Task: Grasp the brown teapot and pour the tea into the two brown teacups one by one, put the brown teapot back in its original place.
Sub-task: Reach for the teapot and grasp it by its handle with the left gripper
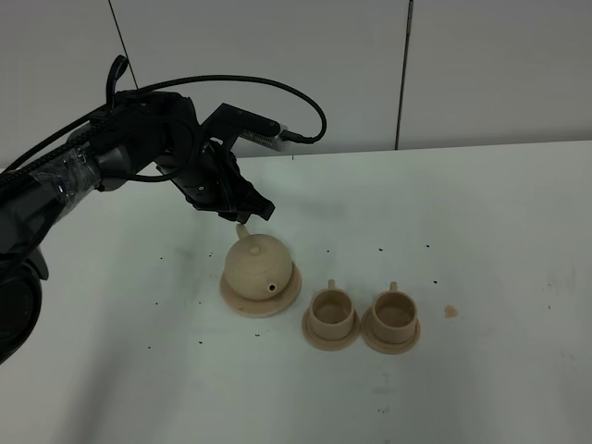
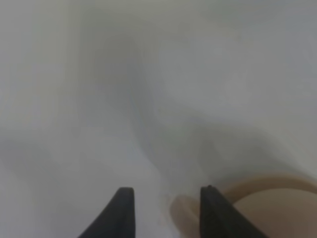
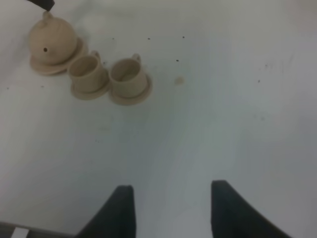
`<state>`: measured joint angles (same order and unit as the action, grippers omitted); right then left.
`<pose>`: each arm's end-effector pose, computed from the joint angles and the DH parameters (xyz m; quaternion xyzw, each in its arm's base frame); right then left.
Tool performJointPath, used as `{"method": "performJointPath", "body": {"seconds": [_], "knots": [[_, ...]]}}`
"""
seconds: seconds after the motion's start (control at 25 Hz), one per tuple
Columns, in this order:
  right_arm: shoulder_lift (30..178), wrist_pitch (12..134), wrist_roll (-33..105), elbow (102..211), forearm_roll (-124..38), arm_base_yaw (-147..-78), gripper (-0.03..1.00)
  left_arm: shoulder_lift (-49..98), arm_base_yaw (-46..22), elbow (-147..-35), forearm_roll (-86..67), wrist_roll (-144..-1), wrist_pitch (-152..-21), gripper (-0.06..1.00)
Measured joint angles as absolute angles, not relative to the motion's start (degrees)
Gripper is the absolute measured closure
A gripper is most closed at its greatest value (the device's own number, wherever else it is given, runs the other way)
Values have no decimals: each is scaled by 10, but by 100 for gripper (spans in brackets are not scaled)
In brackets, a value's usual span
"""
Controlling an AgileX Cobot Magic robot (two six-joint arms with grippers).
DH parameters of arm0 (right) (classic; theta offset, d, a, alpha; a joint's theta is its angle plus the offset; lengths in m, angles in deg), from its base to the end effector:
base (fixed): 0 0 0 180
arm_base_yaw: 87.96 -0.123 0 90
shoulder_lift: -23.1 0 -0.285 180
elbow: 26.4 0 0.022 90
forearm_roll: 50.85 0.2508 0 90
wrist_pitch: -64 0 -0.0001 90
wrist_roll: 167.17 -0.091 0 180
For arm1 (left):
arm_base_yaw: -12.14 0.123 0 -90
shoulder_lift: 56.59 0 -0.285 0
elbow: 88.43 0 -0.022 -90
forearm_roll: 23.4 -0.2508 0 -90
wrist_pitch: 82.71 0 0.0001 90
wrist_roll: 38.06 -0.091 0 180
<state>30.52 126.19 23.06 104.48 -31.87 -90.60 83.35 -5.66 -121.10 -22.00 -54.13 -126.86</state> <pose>-0.0094 0.0258 0.2763 -0.1032 0.8424 0.1310 0.5124 0.4828 -0.1566 0.1730 0.2761 0.9288 -0.0141 0.2466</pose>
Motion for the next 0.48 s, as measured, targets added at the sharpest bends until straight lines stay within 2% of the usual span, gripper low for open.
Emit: {"method": "performJointPath", "body": {"seconds": [0.48], "knots": [[305,1262,231,1045,-319,-906,62,841,-57,-1211,-220,-541,-1268,57]]}}
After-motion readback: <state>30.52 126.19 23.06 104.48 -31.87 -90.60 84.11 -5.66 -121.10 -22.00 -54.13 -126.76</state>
